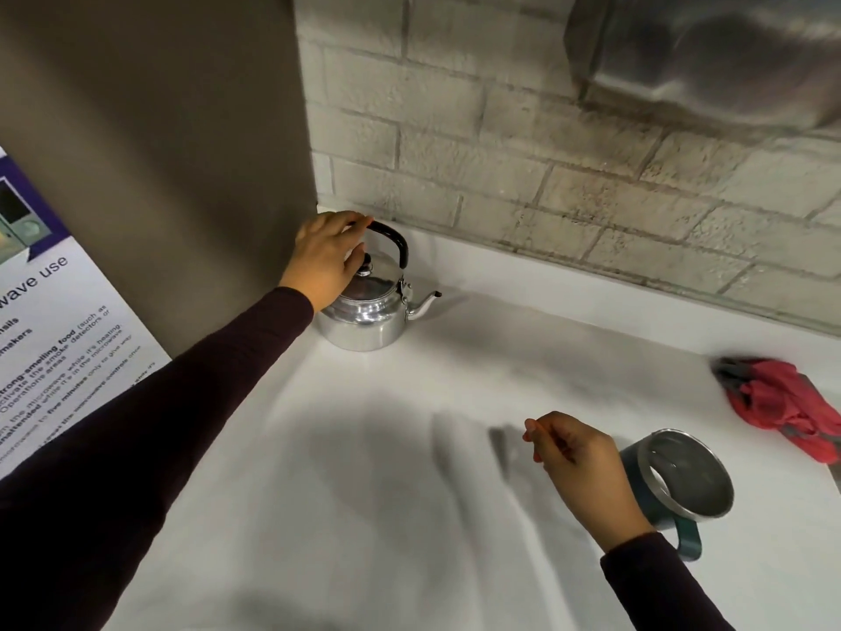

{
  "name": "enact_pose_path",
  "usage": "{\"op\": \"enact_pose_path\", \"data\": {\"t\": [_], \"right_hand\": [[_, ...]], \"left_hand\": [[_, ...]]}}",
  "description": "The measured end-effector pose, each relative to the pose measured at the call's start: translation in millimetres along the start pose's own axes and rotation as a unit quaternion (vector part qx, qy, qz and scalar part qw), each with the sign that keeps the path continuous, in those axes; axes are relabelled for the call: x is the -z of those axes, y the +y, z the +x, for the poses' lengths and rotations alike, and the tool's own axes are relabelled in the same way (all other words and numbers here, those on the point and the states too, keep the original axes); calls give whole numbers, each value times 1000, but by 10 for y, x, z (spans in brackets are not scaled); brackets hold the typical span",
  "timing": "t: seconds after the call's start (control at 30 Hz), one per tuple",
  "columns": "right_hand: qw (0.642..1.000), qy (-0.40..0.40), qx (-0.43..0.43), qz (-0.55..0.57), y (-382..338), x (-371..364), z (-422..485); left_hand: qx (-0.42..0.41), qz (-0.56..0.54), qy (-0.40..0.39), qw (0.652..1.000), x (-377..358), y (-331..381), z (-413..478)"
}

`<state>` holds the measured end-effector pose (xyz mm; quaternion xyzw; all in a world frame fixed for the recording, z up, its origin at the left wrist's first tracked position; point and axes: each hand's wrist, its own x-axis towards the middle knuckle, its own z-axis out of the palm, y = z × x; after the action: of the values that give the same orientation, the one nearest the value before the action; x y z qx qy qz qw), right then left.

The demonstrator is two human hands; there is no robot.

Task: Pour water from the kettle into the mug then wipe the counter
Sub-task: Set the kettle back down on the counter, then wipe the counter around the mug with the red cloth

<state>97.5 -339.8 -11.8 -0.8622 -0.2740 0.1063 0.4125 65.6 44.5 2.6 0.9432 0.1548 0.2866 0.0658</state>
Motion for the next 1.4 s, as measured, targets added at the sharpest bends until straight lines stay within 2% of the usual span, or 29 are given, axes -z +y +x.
{"op": "enact_pose_path", "data": {"t": [0.1, 0.27, 0.4, 0.57, 0.67, 0.83, 0.93, 1.0, 1.2, 1.4], "right_hand": [[1000, -5, -3, 10, -10, -36, 1], [1000, -3, 4, 7, -24, -84, 4], [1000, -7, 4, 3, -24, -108, 8], [1000, -4, 3, 6, -10, -86, 21], [1000, 4, 1, -2, -15, -45, 11], [999, 37, 3, 9, -62, 88, -93], [998, 55, 2, 6, -62, 166, -179], [998, 68, 4, 11, -57, 236, -297], [995, 97, -2, 14, 75, 387, -657], [992, 114, -52, 15, 387, 599, -1092]], "left_hand": [[24, 10, -54, 998, -70, -2, 121], [134, 11, -156, 979, -220, 137, 301], [127, 43, -261, 956, -312, 213, 326], [175, -4, -244, 954, -317, 187, 359], [220, -84, -187, 954, -266, 207, 332], [144, -174, -89, 970, -121, 516, 27], [138, -317, -63, 936, 7, 896, -322], [128, -379, -65, 914, 115, 1189, -611], [150, -435, -106, 882, 251, 1899, -1321], [145, -479, -174, 848, 259, 2601, -1883]]}}
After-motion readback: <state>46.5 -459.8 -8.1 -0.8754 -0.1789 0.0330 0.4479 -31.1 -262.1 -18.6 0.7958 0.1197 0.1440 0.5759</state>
